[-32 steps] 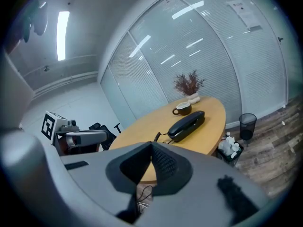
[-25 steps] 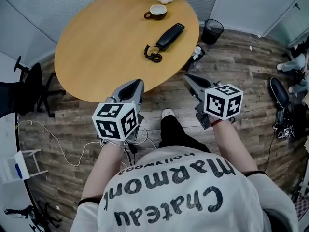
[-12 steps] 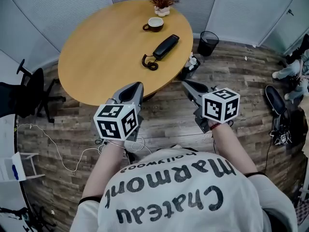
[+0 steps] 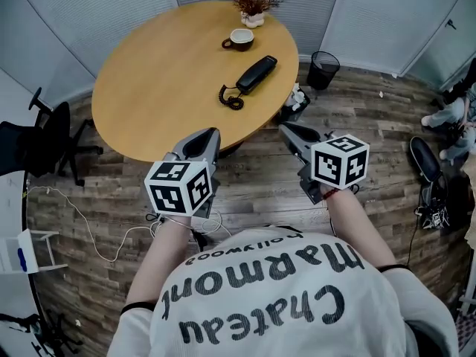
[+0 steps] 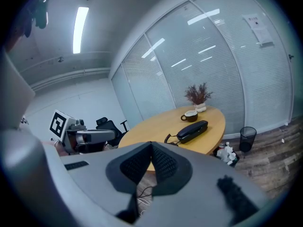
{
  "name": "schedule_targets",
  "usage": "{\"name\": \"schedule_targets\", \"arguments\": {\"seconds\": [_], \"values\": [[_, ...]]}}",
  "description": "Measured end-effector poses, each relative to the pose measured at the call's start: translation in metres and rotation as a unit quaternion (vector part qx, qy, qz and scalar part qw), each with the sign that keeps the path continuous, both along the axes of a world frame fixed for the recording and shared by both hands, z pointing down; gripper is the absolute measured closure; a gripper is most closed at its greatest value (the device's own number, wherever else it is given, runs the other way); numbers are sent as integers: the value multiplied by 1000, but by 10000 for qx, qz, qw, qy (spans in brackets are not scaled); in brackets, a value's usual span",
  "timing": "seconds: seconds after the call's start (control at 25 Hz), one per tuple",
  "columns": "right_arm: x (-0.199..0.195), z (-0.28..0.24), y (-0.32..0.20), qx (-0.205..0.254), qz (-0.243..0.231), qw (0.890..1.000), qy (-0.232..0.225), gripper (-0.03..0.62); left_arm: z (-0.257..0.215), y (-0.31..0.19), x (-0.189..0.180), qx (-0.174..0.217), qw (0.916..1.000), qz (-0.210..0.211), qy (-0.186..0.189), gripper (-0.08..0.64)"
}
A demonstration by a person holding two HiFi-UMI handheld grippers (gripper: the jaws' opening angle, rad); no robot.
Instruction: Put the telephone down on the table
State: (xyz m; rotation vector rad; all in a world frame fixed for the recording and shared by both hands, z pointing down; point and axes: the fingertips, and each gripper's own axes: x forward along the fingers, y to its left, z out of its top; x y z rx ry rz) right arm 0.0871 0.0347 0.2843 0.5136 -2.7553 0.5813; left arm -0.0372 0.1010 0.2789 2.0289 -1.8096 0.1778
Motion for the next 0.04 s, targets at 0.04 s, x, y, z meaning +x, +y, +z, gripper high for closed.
{"name": "schedule_targets", "arguments": {"seconds": [0.04], "values": [[1,0,0,3,-2,10000,-2,578,-1,0,0,3,10000,-6,1,549]]}}
